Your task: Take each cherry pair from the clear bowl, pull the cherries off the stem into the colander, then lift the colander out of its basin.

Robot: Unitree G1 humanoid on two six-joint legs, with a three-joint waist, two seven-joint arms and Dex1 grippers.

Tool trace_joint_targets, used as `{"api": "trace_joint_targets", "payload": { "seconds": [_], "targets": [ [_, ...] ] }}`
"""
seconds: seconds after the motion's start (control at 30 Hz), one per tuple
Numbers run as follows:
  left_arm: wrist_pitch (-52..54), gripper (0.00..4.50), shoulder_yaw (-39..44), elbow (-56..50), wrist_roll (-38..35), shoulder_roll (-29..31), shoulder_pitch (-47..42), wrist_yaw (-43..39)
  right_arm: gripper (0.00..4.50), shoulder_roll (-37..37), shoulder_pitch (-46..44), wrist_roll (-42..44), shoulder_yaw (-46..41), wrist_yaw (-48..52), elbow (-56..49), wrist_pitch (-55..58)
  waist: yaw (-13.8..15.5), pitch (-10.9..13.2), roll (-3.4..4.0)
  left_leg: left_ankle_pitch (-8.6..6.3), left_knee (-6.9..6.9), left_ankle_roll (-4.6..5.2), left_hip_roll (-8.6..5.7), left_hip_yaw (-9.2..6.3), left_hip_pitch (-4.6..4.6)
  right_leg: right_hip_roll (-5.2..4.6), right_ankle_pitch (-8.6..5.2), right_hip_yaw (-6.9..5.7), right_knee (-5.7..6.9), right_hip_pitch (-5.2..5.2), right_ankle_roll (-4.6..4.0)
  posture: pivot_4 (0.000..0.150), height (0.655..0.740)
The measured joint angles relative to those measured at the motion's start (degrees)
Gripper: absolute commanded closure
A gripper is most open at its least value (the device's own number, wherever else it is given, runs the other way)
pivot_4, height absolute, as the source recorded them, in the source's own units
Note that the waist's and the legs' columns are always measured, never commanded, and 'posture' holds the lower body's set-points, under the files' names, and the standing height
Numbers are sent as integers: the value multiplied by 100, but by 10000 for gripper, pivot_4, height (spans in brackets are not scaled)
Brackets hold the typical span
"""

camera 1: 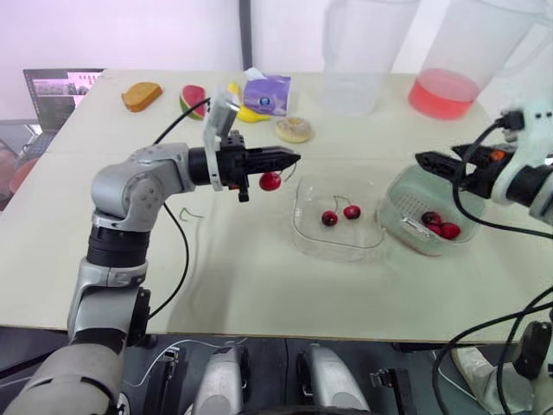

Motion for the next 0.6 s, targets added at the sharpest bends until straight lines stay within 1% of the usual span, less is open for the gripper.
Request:
{"api": "trace_joint_targets", "payload": {
  "seconds": [0.1, 0.2, 0.3, 0.4, 0.53, 0.6],
  "targets": [
    [-6, 45000, 67, 4, -21, 25, -4, -82, 139, 187, 211, 1005, 84, 484, -643, 316, 0, 0, 0, -1, 5, 2, -5, 2, 0, -6, 1, 1, -1, 4, 1, 1500, 7400],
    [-14, 45000, 79, 8, -83, 29, -20, -194, 139, 451, 220, 1436, 501, 485, -914, 459, -8, 0, -1, -1, 9, 3, -5, 3, 0, -8, 3, 1, -1, 4, 4, 1500, 7400],
    [2, 45000, 94, 5, -181, 27, -50, -280, 139, 968, -48, 1461, 1088, 211, -823, 442, -22, 0, 0, -1, 8, 3, -4, 3, 0, -6, 3, 2, 1, 1, 4, 1500, 7400],
    [19, 45000, 96, -19, -263, 24, -64, -341, 139, 1496, -488, 1338, 1648, -68, -463, 357, -40, 0, 0, -1, 5, 2, -2, 4, -1, -3, 3, 3, 2, -3, 3, 1500, 7400],
    [23, 45000, 96, -32, -344, 37, -67, -354, 139, 1832, -803, 1060, 2127, -235, -9, 123, 4, 0, 0, -1, 8, 2, -6, 4, -4, -7, 3, 0, 1, -3, 3, 1500, 7400],
    [22, 45000, 79, -37, -349, 26, -69, -355, 139, 2147, -986, 999, 2318, -256, 223, -6, -10, 0, -1, -2, 10, 3, -8, 7, -4, -7, 3, 2, 1, -3, 4, 1500, 7400]
  ]
}}
